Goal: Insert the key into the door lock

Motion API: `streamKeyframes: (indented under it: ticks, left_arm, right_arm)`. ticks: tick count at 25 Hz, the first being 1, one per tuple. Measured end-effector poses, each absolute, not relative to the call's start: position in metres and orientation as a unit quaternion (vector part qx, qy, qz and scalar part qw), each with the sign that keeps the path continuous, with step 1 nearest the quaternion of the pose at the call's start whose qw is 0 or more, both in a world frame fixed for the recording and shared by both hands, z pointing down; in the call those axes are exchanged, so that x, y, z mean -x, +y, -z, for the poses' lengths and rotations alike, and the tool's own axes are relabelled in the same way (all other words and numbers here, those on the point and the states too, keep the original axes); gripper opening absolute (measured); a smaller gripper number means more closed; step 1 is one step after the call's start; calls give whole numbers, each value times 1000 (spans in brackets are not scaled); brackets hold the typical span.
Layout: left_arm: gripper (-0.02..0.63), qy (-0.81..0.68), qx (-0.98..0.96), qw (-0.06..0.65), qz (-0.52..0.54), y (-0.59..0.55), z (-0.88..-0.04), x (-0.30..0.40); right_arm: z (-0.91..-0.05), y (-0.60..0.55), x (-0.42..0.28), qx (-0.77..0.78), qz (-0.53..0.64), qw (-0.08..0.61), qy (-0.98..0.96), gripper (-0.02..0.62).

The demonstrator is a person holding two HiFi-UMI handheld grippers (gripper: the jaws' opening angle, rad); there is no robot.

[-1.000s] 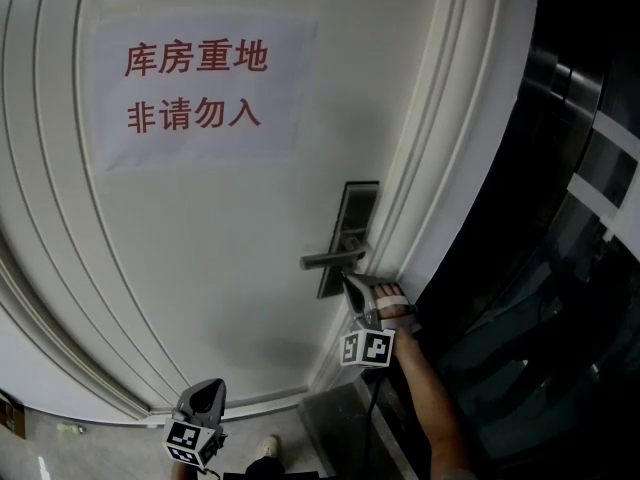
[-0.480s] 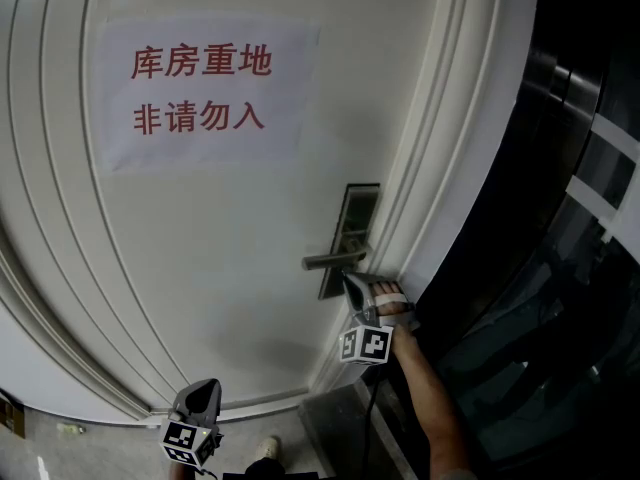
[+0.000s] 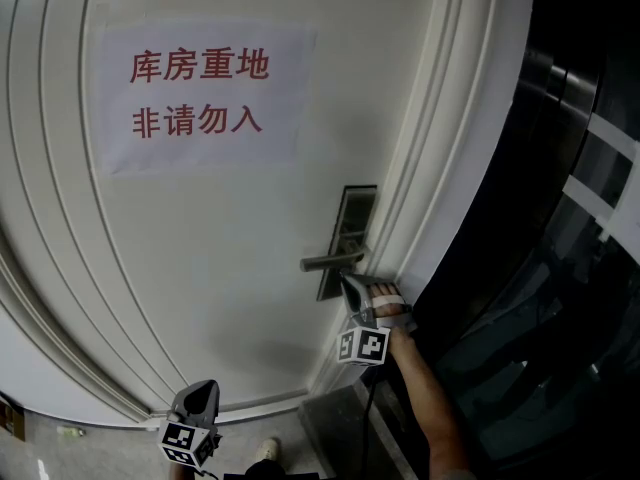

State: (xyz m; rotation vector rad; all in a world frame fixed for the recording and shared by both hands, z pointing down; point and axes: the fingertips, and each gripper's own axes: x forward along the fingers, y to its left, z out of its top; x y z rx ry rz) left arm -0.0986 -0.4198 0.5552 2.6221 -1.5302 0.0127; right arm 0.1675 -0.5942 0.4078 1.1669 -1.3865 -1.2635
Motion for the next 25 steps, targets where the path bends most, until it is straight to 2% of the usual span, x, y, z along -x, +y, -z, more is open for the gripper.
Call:
streamKeyframes:
  ticks: [6, 11, 15, 17, 25]
  left_arm:
    - [2, -503, -863, 55, -4, -419, -557, 96]
    - [2, -508, -860, 58, -6, -415, -559, 101]
    - [2, -508, -860, 55, -7, -414, -557, 101]
    - [2, -507, -860, 54, -8, -412, -556, 100]
    - [2, -504, -862, 50, -8, -404, -554, 97]
  right_arm:
    - [-408, -596, -169, -475, 503, 443, -570, 29]
    - [-411, -596, -168, -473, 492, 434, -588, 117]
    - [-412, -595, -165, -472, 489, 419, -602, 227]
    - [-411, -591, -163, -473, 486, 412, -608, 255]
    - [-410, -577, -166, -477, 489, 407, -606, 262]
